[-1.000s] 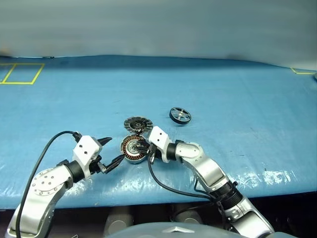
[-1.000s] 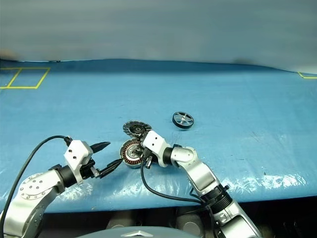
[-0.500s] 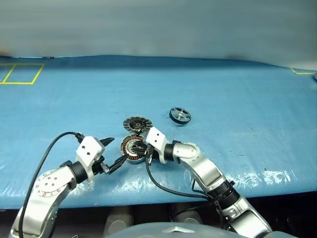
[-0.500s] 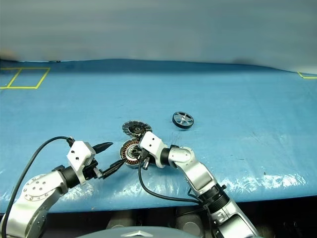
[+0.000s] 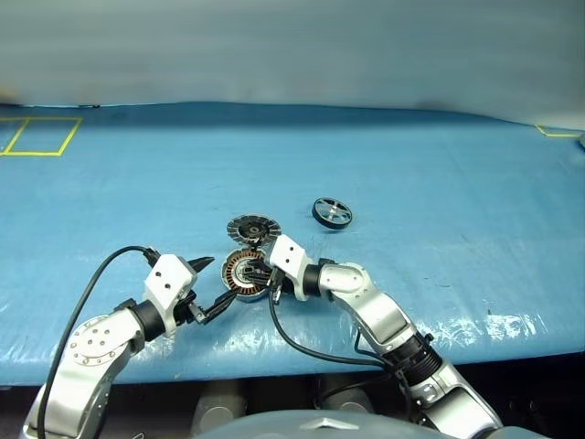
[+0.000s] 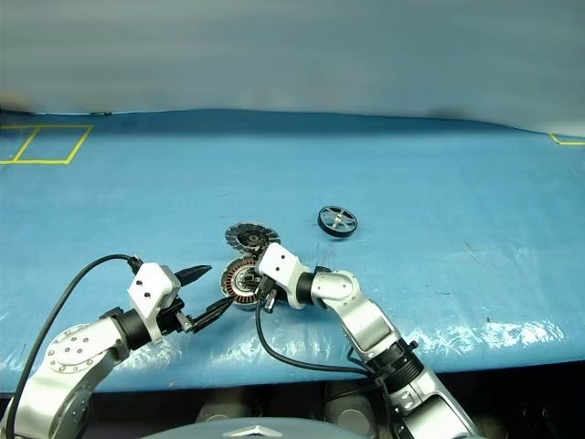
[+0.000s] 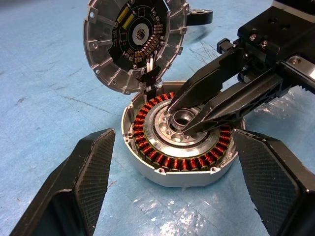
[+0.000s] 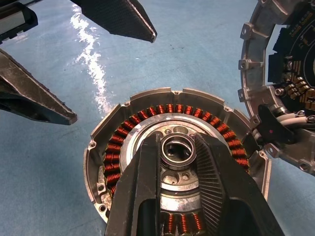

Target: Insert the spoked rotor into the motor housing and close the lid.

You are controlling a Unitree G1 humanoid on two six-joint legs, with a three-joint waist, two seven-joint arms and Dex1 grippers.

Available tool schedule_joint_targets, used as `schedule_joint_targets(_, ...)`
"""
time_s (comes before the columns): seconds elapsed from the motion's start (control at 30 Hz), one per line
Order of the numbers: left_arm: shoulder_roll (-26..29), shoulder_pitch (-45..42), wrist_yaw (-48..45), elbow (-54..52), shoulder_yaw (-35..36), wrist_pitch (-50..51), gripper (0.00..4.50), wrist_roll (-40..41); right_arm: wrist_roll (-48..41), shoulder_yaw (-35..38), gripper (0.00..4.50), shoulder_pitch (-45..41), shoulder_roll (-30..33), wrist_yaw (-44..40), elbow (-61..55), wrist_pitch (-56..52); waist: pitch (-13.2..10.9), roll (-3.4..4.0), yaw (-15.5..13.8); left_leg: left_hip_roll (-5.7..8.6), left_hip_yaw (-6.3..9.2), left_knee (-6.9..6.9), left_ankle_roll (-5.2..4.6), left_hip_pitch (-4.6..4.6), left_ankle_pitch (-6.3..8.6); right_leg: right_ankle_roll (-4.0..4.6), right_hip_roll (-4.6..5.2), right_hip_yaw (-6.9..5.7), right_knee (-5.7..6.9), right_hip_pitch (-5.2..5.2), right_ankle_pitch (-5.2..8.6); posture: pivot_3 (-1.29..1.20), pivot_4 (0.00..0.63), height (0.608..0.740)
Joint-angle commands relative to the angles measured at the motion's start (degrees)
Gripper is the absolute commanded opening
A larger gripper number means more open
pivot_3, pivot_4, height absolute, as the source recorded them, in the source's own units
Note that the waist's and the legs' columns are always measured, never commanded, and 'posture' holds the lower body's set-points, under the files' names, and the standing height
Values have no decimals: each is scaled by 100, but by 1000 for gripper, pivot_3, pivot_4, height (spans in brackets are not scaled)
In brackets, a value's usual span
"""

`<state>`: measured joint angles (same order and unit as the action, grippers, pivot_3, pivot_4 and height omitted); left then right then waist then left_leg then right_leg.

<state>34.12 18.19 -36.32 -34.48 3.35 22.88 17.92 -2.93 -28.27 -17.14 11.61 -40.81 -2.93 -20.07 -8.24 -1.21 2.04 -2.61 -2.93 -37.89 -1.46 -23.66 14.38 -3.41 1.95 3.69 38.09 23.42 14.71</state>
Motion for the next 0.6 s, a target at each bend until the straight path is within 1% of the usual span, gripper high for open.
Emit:
schedule_joint_targets(0.03,-10,-11,6,-166,40,-128,4098,-4,44,38,663,-30,-36,43,-58,160,0,0,0,0,0,0,0,0,0,0,0,0,0,0,0,0,150,740)
schedule_joint_targets(0.6,35,10,-24,-86,118,-172,4098,3,39,-3,663,4,-75,-26,-66,189,0,0,-1,0,0,-1,0,0,0,0,0,0,1,0,-1,0,150,740)
